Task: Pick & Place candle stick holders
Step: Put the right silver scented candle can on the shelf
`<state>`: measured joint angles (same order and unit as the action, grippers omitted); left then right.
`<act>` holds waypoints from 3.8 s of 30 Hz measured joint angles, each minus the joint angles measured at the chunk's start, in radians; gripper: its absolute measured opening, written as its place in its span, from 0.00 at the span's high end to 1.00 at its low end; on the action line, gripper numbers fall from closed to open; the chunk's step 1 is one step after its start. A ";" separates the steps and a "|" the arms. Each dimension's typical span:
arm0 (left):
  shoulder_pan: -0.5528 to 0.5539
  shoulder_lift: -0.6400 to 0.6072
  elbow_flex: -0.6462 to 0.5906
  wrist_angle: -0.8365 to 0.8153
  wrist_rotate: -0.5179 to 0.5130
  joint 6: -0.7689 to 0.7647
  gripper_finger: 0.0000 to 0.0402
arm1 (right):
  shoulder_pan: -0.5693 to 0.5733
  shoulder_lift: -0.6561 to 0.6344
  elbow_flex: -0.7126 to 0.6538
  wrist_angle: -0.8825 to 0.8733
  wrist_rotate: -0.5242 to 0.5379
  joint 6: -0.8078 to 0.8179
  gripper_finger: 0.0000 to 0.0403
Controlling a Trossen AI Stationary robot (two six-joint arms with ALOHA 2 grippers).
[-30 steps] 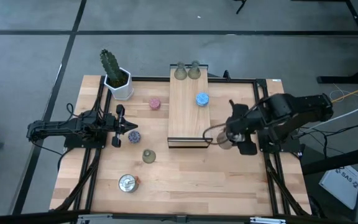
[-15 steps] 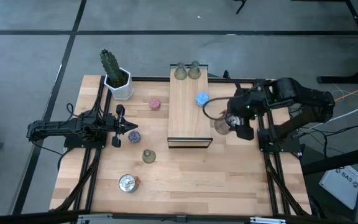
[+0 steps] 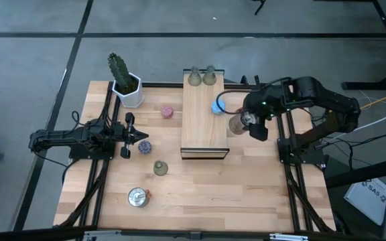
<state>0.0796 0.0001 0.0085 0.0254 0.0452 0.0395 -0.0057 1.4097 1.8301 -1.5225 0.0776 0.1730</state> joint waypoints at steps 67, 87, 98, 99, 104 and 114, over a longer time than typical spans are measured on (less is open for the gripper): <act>0.000 0.000 0.000 0.000 0.000 0.000 0.98 | 0.022 0.445 0.323 -0.049 -0.092 -0.069 0.10; 0.000 0.000 0.000 0.000 0.000 0.000 0.98 | 0.020 0.443 0.316 -0.046 -0.090 -0.067 0.10; 0.000 0.000 0.000 0.000 0.000 0.000 0.98 | 0.019 0.443 0.259 -0.048 -0.089 -0.076 0.10; 0.000 0.000 0.000 0.000 0.000 0.000 0.98 | 0.019 0.443 0.259 -0.049 -0.089 -0.076 0.10; 0.000 0.000 0.000 0.000 0.000 0.000 0.98 | 0.019 0.443 0.259 -0.048 -0.089 -0.076 0.10; 0.000 0.000 0.000 0.000 0.000 0.000 0.98 | 0.020 0.460 0.259 -0.047 -0.089 -0.077 0.10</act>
<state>0.0795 0.0006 0.0082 0.0254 0.0448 0.0399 0.0145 1.8693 2.0888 -1.5700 -0.0113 0.0963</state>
